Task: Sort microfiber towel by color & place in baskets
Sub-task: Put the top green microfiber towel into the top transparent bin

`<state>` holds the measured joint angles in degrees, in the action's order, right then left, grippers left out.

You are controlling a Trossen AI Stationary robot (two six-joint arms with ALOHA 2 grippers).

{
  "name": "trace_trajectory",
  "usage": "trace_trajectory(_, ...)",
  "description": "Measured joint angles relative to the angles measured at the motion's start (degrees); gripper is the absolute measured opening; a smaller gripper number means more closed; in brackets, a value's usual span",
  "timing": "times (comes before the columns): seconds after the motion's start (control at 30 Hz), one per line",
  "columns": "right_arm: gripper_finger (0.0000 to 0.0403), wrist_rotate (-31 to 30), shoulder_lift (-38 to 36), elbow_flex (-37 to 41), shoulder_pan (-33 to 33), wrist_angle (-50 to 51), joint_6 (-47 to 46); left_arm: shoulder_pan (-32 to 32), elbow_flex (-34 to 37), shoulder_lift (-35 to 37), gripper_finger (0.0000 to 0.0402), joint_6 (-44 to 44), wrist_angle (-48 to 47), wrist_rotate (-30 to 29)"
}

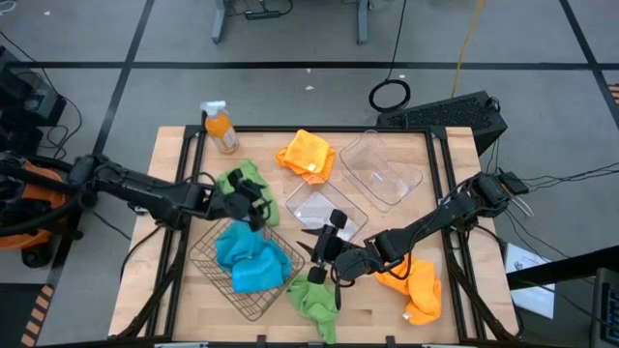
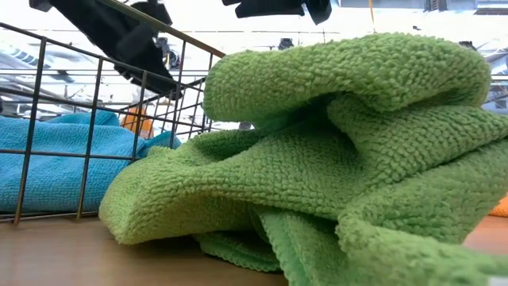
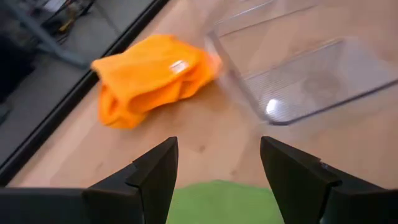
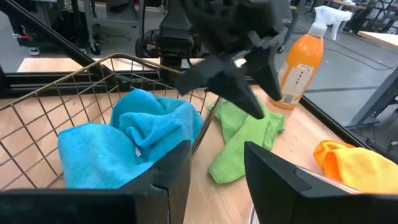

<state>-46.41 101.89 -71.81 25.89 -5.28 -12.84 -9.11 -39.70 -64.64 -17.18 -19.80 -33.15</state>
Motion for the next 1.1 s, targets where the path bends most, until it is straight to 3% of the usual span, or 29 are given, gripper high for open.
trace_trajectory(0.37, 0.0138, 0.0, 0.5, 0.0, 0.0, 1.4, 0.3, 8.3, 0.0, 0.0, 0.0234, 4.9, -1.2, -4.2)
trace_trajectory(0.57, 0.0138, 0.1, 0.5, 0.0, -0.5, 2.0, 0.7, 7.5, 0.0, 0.0, 0.0234, 10.2, 1.8, -13.4)
trace_trajectory(0.77, 0.0138, 0.0, 0.5, 0.0, -0.9, 3.0, 1.7, 3.7, 3.3, 0.0, 0.0234, 10.2, 6.8, -19.3)
trace_trajectory(1.1, 0.0138, 0.1, 0.5, 0.0, -1.5, 4.3, 1.7, 1.8, 3.8, 0.0, 0.0234, 5.4, 1.8, -23.3)
